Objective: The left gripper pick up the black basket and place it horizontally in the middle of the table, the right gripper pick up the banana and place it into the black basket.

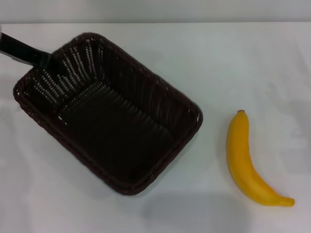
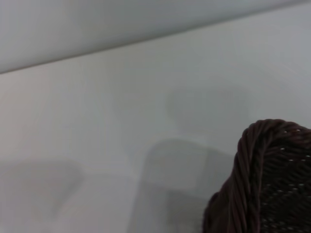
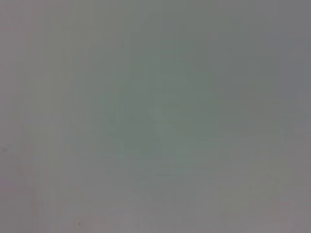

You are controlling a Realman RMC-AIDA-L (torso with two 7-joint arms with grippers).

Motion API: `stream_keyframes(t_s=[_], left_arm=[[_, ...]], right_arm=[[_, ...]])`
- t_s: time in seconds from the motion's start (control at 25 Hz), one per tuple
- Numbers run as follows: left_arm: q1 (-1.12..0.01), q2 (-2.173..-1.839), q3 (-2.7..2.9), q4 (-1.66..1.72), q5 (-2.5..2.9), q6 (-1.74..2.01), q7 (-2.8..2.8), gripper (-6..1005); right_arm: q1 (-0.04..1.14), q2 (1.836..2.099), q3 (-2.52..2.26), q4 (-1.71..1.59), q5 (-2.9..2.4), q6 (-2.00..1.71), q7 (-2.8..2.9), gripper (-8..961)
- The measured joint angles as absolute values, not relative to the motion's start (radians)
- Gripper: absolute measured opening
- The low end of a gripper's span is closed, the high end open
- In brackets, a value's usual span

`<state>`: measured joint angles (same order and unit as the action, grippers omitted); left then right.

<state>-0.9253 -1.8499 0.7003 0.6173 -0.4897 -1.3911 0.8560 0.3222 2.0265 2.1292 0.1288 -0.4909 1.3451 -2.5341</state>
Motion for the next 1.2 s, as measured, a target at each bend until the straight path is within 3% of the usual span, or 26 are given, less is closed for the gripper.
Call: stream_keyframes(t_s=[0.28, 0.64, 0.96, 1.2], left_arm=[[-0.846, -1.792, 0.686, 0.616, -0.684, -1.459, 0.848, 206], [-0.755, -1.771, 0.651, 0.609, -0.849, -1.45, 0.757, 173], [-0.714, -1.829, 0.518, 0.602, -0.847, -1.388, 0.726, 191], [-0.666, -1.915, 0.52, 0.593, -0.898, -1.246, 0.697, 205]], right_arm=[[0.32, 2.025, 2.129, 0.129, -0.491, 1.345, -2.534, 835], [0.327, 2.023, 2.129, 0.131, -0.491, 1.339, -2.534, 834], [0.334, 2.019, 2.129, 0.139, -0.491, 1.328, -2.542, 832], [0.356, 2.012, 2.129, 0.158, -0.467, 1.277, -2.545, 831]])
